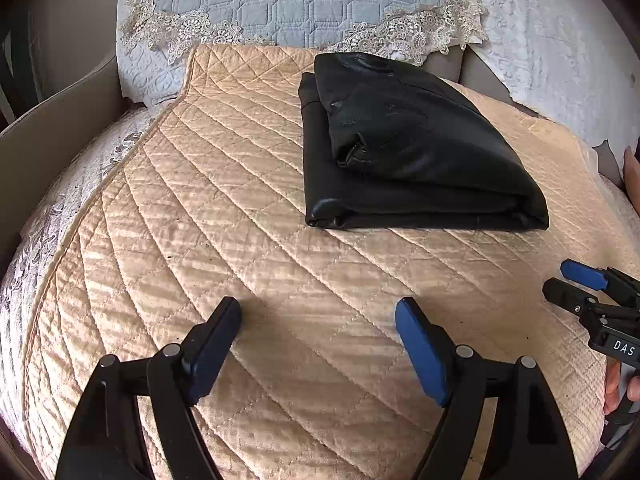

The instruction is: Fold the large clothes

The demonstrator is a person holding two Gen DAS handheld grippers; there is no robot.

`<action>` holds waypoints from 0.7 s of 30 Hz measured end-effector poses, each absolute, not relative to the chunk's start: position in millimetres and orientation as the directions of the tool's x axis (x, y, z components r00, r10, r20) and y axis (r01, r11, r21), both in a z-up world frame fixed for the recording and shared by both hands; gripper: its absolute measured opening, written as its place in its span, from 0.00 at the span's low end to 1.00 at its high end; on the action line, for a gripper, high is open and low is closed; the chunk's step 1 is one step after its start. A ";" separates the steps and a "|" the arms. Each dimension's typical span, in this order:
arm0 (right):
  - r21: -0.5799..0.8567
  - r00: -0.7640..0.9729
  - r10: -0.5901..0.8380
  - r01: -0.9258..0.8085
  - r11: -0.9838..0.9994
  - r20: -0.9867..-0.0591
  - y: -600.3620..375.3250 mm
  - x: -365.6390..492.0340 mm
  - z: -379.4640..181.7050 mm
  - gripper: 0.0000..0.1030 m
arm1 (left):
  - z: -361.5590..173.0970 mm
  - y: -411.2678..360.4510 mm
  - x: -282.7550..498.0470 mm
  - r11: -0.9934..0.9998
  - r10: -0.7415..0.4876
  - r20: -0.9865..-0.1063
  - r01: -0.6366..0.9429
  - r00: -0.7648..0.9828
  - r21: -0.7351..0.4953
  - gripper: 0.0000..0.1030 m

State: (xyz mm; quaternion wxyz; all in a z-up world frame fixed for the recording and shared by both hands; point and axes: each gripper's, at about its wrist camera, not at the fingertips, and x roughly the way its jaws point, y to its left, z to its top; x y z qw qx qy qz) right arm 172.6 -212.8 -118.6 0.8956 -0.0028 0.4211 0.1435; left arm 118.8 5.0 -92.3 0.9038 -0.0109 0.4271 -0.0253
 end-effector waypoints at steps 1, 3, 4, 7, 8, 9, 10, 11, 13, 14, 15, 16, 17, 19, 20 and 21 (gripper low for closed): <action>0.117 0.604 0.255 -0.259 0.959 -0.755 -212.8 172.6 -118.6 0.62 | -92.2 4.8 118.7 0.999 -0.054 -0.771 0.036 0.634 -0.041 0.79; 0.116 0.604 0.255 -0.260 0.959 -0.755 -212.7 172.6 -118.6 0.62 | -92.2 4.9 118.8 0.999 -0.054 -0.772 0.037 0.634 -0.039 0.79; 0.115 0.604 0.254 -0.260 0.959 -0.755 -212.6 172.5 -118.6 0.62 | -92.1 5.0 118.8 0.999 -0.054 -0.772 0.037 0.634 -0.040 0.80; 0.117 0.604 0.256 -0.260 0.959 -0.755 -212.8 172.5 -118.6 0.62 | -92.4 5.6 119.2 0.998 -0.056 -0.772 0.039 0.633 -0.040 0.80; 0.116 0.604 0.255 -0.259 0.959 -0.755 -212.7 172.5 -118.7 0.62 | -92.5 5.6 119.1 0.998 -0.055 -0.772 0.039 0.633 -0.039 0.80; 0.116 0.604 0.255 -0.259 0.959 -0.755 -212.8 172.5 -118.7 0.62 | -92.6 5.4 119.3 0.999 -0.053 -0.773 0.040 0.632 -0.036 0.80; 0.116 0.604 0.255 -0.259 0.959 -0.755 -212.7 172.5 -118.7 0.62 | -92.5 5.2 119.6 0.999 -0.051 -0.774 0.040 0.631 -0.033 0.80; 0.116 0.604 0.254 -0.259 0.959 -0.755 -212.7 172.5 -118.7 0.62 | -92.6 4.6 119.5 0.999 -0.048 -0.775 0.040 0.631 -0.029 0.80; 0.116 0.604 0.255 -0.259 0.959 -0.755 -212.7 172.4 -118.7 0.62 | -92.6 3.7 119.3 0.999 -0.046 -0.776 0.039 0.630 -0.028 0.81; 0.117 0.604 0.255 -0.259 0.959 -0.755 -212.7 172.4 -118.7 0.62 | -92.7 3.7 119.3 0.999 -0.046 -0.776 0.038 0.629 -0.028 0.81; 0.116 0.604 0.255 -0.259 0.959 -0.755 -212.7 172.4 -118.7 0.62 | -92.9 3.9 119.7 0.999 -0.047 -0.776 0.038 0.628 -0.029 0.81; 0.118 0.604 0.256 -0.259 0.959 -0.755 -212.7 172.3 -118.8 0.62 | -93.0 4.2 120.2 0.999 -0.047 -0.777 0.039 0.627 -0.030 0.81; 0.117 0.604 0.255 -0.259 0.959 -0.755 -212.8 172.4 -118.8 0.62 | -93.2 4.9 120.7 0.999 -0.049 -0.778 0.039 0.626 -0.031 0.81; 0.118 0.604 0.255 -0.258 0.959 -0.755 -212.4 172.1 -118.9 0.62 | -93.4 4.9 120.9 0.999 -0.052 -0.781 0.037 0.622 -0.036 0.82; 0.118 0.604 0.256 -0.258 0.959 -0.755 -212.7 172.2 -118.9 0.62 | -93.3 5.0 121.2 0.999 -0.052 -0.782 0.037 0.621 -0.037 0.82; 0.119 0.604 0.256 -0.258 0.959 -0.755 -212.8 172.2 -118.9 0.62 | -93.4 5.1 121.4 0.999 -0.051 -0.783 0.036 0.620 -0.036 0.82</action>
